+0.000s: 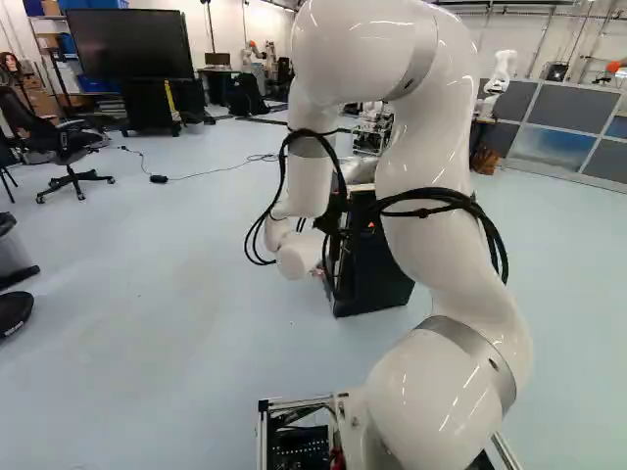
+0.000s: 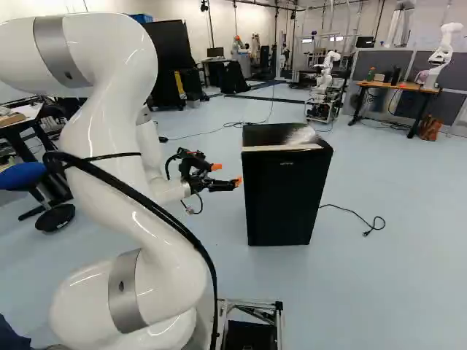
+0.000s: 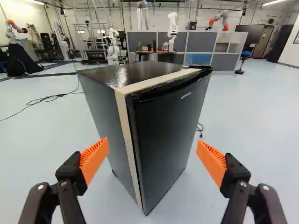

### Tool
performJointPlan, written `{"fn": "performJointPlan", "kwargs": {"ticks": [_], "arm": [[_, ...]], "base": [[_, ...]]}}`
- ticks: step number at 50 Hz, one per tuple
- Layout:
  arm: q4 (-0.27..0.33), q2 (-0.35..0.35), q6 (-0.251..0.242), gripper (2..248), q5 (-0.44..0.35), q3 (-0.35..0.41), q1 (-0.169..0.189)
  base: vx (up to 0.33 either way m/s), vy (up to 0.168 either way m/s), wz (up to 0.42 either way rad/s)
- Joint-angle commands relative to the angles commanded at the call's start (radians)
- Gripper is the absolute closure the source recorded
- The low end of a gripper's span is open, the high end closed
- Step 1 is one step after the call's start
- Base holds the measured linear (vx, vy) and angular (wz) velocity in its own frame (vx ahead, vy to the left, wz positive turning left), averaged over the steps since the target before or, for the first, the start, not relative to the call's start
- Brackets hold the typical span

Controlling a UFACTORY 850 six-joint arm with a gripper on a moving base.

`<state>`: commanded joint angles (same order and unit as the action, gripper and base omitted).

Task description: Grab a drink from the fridge

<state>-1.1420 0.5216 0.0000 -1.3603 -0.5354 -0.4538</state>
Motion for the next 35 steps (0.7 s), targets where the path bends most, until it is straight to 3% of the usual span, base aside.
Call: {"fn": "performJointPlan", "kwargs": {"ticks": [35], "arm": [[-0.002, 0.045, 0.000, 3, 0.000, -0.078, -0.029]], "base": [[0.000, 0.000, 0.000]]}}
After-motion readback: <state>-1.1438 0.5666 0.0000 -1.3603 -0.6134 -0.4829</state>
